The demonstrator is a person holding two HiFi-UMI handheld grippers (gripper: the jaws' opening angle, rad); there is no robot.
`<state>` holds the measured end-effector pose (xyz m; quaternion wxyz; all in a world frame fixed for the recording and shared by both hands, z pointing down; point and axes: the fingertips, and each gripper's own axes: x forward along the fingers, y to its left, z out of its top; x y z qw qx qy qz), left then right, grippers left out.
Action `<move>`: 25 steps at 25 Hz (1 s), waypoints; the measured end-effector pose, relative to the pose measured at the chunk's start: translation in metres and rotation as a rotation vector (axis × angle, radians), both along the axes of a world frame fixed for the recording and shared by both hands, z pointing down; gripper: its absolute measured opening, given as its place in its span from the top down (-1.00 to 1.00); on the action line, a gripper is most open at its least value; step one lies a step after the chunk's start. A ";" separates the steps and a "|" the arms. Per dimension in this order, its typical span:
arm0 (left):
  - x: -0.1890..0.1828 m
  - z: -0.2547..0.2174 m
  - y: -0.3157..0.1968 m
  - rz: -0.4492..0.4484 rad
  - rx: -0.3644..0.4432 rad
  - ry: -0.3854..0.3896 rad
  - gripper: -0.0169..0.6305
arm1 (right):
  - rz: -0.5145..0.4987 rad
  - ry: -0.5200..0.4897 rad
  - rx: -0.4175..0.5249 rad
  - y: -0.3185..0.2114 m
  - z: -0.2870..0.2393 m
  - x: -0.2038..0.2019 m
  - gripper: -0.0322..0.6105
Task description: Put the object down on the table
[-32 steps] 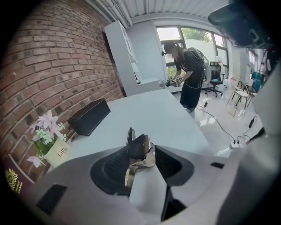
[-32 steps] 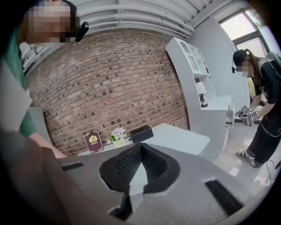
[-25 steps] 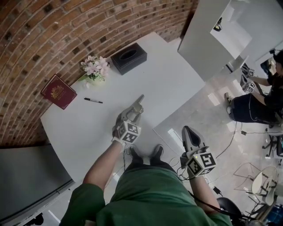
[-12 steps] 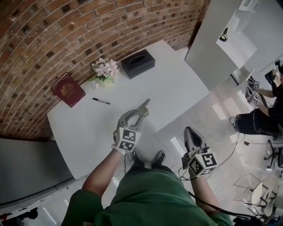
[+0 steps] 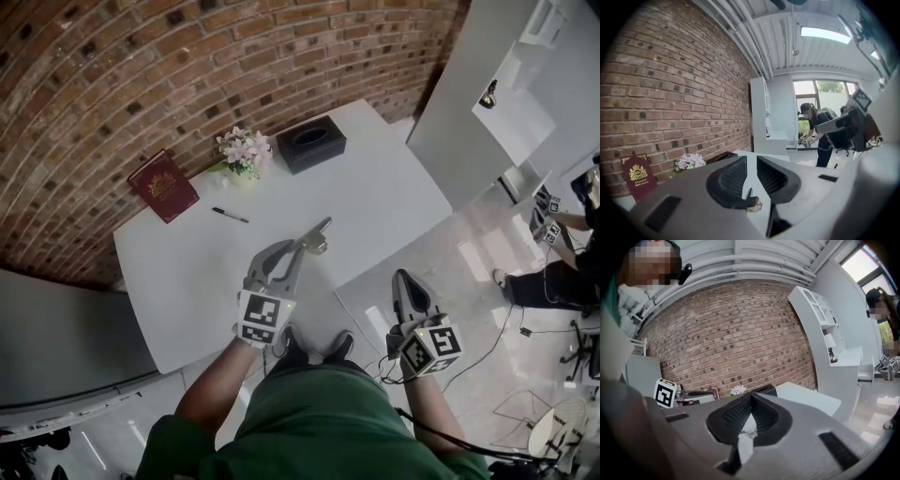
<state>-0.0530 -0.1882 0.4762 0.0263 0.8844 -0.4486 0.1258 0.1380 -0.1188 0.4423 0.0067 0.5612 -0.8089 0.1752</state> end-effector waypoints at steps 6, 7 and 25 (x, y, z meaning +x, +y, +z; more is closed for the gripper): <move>-0.011 -0.036 0.015 -0.025 0.032 0.091 0.80 | -0.007 -0.024 0.033 -0.006 -0.015 -0.007 0.89; -0.011 -0.042 0.018 -0.027 0.033 0.106 0.81 | -0.010 -0.025 0.039 -0.006 -0.018 -0.008 0.89; -0.013 -0.085 0.038 -0.024 0.052 0.226 0.90 | -0.047 0.074 0.166 -0.004 -0.059 -0.022 0.89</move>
